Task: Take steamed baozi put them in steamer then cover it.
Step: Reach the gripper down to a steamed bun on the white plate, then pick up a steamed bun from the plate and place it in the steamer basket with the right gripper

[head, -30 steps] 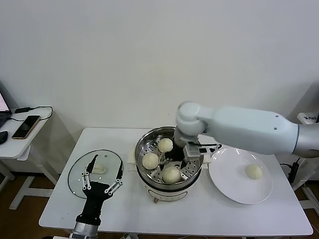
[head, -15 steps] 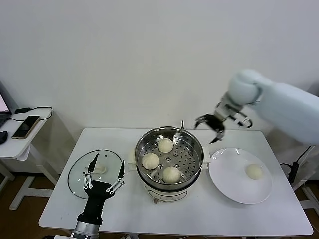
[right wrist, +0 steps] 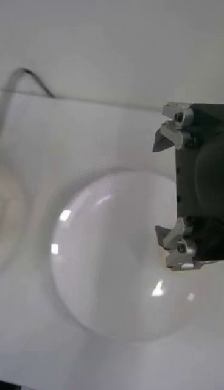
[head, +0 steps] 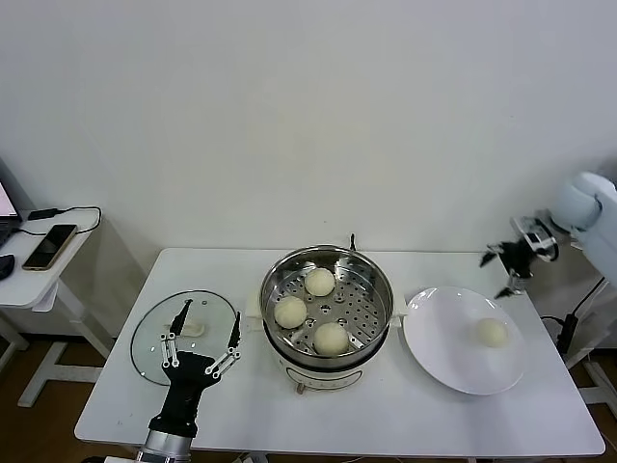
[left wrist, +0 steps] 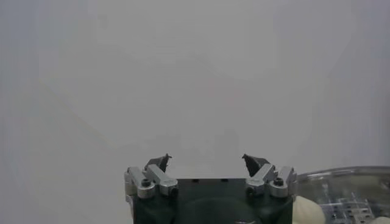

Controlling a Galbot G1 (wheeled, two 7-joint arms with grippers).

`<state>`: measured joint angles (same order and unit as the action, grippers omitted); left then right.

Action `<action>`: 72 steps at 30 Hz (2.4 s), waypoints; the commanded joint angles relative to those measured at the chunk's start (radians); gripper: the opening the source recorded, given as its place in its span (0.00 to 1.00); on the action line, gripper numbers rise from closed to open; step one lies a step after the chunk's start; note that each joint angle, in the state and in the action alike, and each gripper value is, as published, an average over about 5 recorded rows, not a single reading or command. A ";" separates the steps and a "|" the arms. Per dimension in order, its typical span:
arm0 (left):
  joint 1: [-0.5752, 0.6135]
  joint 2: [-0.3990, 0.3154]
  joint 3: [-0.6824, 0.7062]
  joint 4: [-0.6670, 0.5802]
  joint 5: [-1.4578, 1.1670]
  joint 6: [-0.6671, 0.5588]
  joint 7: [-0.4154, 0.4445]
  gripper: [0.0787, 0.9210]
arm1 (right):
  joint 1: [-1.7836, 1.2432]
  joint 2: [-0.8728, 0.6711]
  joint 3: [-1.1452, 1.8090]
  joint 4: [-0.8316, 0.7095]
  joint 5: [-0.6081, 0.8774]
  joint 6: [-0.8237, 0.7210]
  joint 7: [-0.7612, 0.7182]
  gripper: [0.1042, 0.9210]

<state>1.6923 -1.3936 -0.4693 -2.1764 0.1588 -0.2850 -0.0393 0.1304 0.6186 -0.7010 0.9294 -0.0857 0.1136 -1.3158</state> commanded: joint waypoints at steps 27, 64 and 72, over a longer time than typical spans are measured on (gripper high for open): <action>0.001 -0.002 -0.003 0.004 -0.002 -0.004 -0.003 0.88 | -0.211 0.060 0.062 -0.130 -0.014 0.009 0.164 0.88; -0.026 0.007 0.011 -0.002 -0.012 0.007 -0.002 0.88 | 0.745 0.361 -0.770 0.342 0.649 -0.236 -0.036 0.67; -0.039 0.002 0.016 0.015 -0.016 0.009 -0.003 0.88 | 0.680 0.462 -0.790 0.380 0.655 -0.285 0.029 0.65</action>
<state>1.6592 -1.3908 -0.4547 -2.1711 0.1437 -0.2769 -0.0422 0.7263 0.9446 -1.3687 1.2146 0.4422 -0.0978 -1.3197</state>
